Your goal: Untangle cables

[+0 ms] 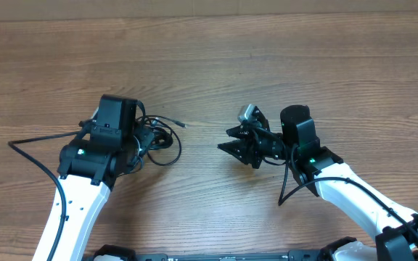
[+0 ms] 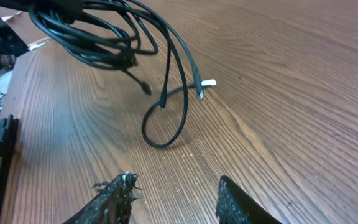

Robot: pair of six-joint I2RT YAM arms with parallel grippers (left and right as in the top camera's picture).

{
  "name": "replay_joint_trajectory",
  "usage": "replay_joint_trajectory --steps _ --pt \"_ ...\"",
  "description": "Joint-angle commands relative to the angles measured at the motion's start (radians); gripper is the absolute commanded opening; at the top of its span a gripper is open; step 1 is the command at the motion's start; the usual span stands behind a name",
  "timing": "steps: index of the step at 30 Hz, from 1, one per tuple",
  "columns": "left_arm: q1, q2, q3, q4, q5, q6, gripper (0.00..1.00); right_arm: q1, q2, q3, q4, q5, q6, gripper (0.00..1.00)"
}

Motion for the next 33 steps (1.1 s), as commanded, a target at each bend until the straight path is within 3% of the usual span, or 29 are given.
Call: replay_joint_trajectory --steps 1,10,16,20,28,33 --pt "-0.001 0.004 0.019 0.019 0.021 0.147 0.04 -0.003 -0.002 0.009 0.012 -0.034 0.002 0.43" --pt "-0.001 0.004 0.019 0.123 0.161 0.554 0.04 -0.003 -0.002 0.009 0.014 -0.047 0.001 0.43" --pt "-0.001 0.004 0.019 0.139 0.161 0.71 0.04 -0.003 -0.002 0.009 0.015 -0.048 0.001 0.44" --pt "-0.001 0.004 0.019 0.142 0.161 0.888 0.04 -0.002 -0.002 0.009 0.014 -0.06 0.002 0.49" --pt "-0.002 0.004 0.019 0.135 0.256 1.191 0.04 -0.002 -0.002 0.009 0.015 -0.288 0.002 0.98" --pt "-0.002 0.004 0.019 0.119 0.369 1.387 0.04 -0.002 -0.002 0.009 0.01 -0.331 0.002 1.0"
